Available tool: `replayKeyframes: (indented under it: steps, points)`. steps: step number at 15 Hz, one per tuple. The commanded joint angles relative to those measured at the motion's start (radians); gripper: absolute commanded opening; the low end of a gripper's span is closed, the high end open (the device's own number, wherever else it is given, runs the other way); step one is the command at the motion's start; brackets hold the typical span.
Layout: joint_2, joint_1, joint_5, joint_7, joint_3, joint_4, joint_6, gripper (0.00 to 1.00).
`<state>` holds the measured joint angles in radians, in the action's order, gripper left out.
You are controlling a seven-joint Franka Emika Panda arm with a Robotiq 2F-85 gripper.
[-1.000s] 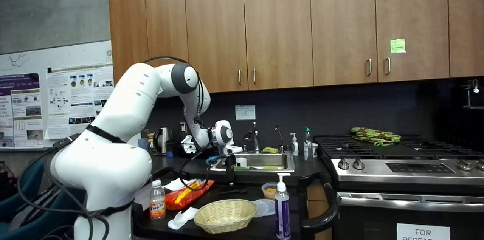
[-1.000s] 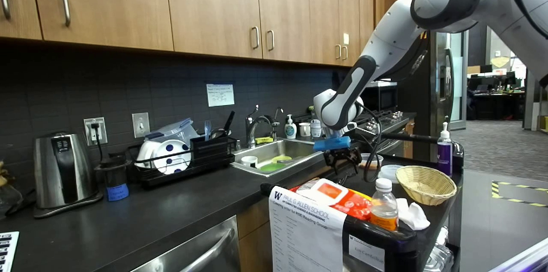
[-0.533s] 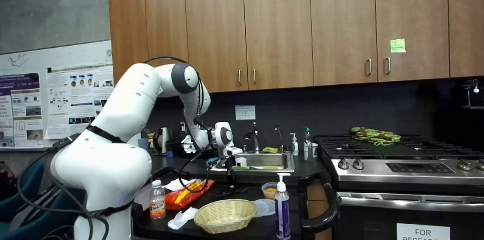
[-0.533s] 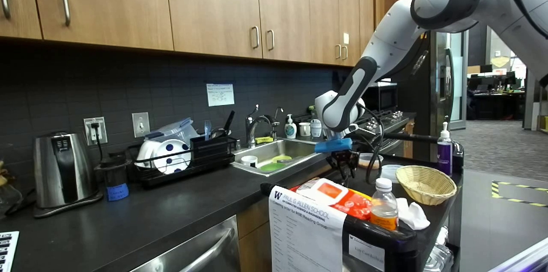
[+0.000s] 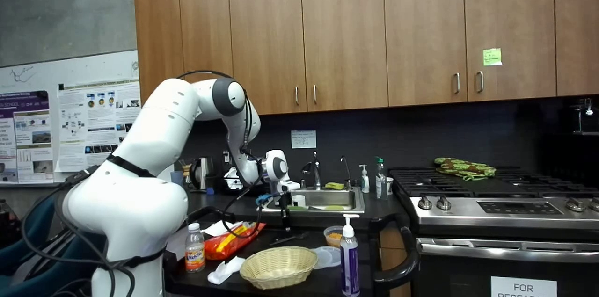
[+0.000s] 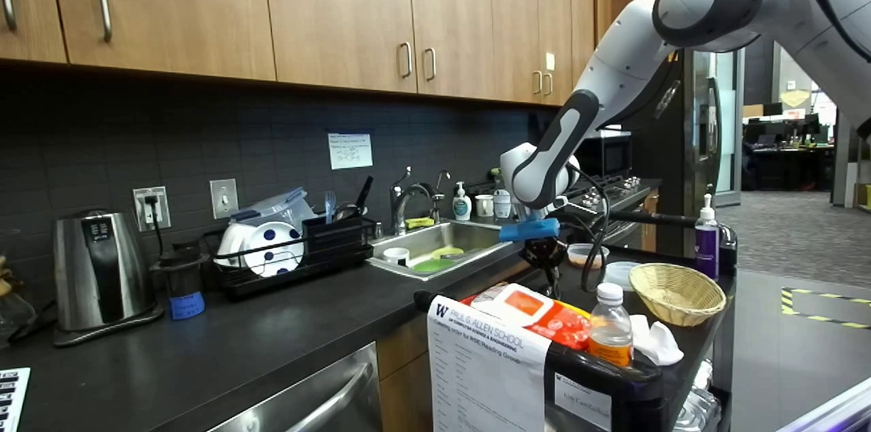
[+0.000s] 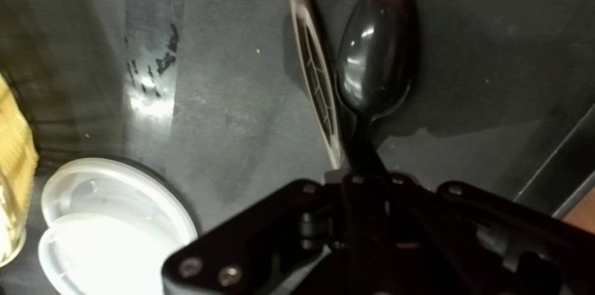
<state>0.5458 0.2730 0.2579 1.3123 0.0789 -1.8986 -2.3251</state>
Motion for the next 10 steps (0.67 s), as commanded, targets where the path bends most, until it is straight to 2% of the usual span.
replayKeyframes:
  steps: [1, 2, 3, 4, 6, 10]
  points:
    - [-0.031, -0.002, 0.012, -0.027, -0.003, -0.022, -0.014, 0.0]
    - [-0.031, -0.003, 0.011, -0.034, -0.003, -0.025, -0.016, 0.0]
    - [-0.029, -0.007, 0.006, -0.045, -0.006, -0.029, -0.021, 0.26]
    - [-0.029, -0.009, 0.007, -0.06, -0.007, -0.032, -0.027, 0.27]
    - [-0.042, -0.021, 0.011, -0.114, -0.013, -0.06, -0.104, 0.37]
    - [-0.056, -0.026, 0.01, -0.21, -0.001, -0.114, -0.243, 0.64]
